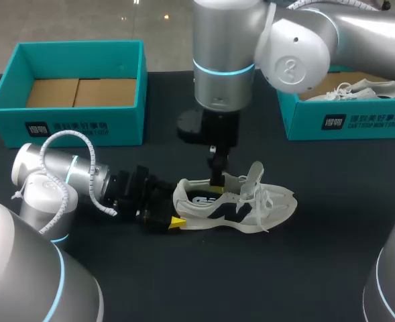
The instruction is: Take the shoe out of the shoebox, open the shoe tongue, remove and reinsert the insole, then place the shoe into the shoebox
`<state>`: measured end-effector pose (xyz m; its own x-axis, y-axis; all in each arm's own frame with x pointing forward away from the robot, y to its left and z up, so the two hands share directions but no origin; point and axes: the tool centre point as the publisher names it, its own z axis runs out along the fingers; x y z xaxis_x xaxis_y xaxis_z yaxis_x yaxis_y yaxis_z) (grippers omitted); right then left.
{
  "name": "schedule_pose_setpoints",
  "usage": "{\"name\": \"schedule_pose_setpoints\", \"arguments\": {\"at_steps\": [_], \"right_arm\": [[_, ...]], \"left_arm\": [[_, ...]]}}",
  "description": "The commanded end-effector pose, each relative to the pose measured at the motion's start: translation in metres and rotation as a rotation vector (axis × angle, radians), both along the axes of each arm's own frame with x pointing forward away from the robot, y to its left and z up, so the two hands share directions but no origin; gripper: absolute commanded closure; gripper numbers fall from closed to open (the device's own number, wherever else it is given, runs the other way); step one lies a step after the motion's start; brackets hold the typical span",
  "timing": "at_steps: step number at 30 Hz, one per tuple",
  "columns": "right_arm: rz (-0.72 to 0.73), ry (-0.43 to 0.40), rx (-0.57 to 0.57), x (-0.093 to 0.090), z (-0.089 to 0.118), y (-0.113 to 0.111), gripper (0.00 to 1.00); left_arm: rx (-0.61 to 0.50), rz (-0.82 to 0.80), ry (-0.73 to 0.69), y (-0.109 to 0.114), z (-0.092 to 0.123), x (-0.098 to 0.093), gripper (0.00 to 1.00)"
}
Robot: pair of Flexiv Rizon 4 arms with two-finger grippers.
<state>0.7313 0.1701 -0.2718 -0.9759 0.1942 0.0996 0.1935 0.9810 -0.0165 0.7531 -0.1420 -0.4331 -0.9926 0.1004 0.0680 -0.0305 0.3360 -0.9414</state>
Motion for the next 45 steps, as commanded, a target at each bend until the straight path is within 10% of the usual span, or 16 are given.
{"name": "schedule_pose_setpoints", "arguments": {"at_steps": [1, 45], "right_arm": [[-0.019, 0.022, 0.013, 0.010, -0.021, 0.006, 1.00], [-0.135, -0.062, -0.133, 0.039, -0.089, -0.007, 1.00]], "left_arm": [[0.001, 0.000, 0.000, -0.002, -0.003, -0.001, 1.00], [0.001, 0.000, 0.000, -0.002, -0.003, -0.001, 1.00]]}}
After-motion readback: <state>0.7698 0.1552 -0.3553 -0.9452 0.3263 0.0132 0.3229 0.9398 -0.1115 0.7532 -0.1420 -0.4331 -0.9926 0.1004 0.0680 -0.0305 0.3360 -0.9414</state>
